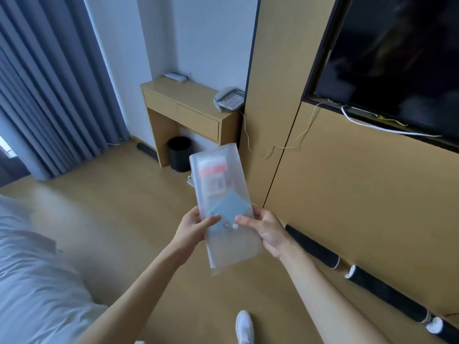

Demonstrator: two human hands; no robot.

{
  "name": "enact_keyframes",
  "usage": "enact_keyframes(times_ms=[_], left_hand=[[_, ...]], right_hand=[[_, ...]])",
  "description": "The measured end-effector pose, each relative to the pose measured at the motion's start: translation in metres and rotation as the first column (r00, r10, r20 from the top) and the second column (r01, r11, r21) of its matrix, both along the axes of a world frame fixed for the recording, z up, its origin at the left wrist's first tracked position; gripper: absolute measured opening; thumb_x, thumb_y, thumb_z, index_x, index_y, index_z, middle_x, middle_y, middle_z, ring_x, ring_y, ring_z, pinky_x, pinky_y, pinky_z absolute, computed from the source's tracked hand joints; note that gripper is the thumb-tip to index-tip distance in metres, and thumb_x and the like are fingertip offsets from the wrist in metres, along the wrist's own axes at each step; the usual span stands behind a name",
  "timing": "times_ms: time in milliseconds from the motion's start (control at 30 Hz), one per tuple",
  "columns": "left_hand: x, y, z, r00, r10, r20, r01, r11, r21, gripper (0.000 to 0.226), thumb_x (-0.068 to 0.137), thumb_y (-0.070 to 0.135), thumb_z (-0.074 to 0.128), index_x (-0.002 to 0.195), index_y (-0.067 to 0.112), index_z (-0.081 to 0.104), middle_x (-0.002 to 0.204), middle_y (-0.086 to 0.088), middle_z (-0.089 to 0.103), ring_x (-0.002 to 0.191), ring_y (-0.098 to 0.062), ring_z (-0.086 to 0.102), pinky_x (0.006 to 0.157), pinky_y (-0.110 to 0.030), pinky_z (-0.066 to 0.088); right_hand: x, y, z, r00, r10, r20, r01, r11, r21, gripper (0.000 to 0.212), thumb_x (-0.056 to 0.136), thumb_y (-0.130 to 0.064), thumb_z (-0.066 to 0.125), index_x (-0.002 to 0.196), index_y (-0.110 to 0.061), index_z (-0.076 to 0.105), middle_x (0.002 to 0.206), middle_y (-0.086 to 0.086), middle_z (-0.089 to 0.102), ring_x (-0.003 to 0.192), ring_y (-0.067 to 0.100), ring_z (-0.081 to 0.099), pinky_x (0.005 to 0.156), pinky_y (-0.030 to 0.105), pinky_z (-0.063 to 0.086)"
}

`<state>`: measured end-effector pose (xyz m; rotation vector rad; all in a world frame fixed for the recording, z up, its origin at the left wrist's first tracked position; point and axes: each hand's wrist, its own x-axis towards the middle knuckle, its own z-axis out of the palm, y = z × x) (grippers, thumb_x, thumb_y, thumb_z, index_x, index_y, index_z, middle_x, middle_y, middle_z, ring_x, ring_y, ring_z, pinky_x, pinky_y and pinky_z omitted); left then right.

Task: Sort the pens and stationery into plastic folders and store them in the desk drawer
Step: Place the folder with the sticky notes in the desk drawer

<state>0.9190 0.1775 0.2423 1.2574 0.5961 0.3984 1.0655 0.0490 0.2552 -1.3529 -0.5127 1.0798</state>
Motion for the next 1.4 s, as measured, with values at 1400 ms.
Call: enact_keyframes(times_ms=[1400], left_hand=[[0.162, 0.687, 0.003, 0.87, 0.487, -0.08, -0.487, 0.873, 0.028, 0.037, 0.078, 0.03, 0.071, 0.109, 0.011, 0.063, 0.102, -0.006, 0.073, 0.09, -0.023, 0.07, 0.074, -0.035, 0.057]], right_hand=[[0.192, 0.762, -0.02, 0.901, 0.393, -0.185, -0.401, 0.916, -0.007, 0.044, 0.074, -0.014, 0.076, 0.114, 0.001, 0.064, 0.111, 0.02, 0.067, 0.093, 0.03, 0.067, 0.075, 0.035, 0.055]])
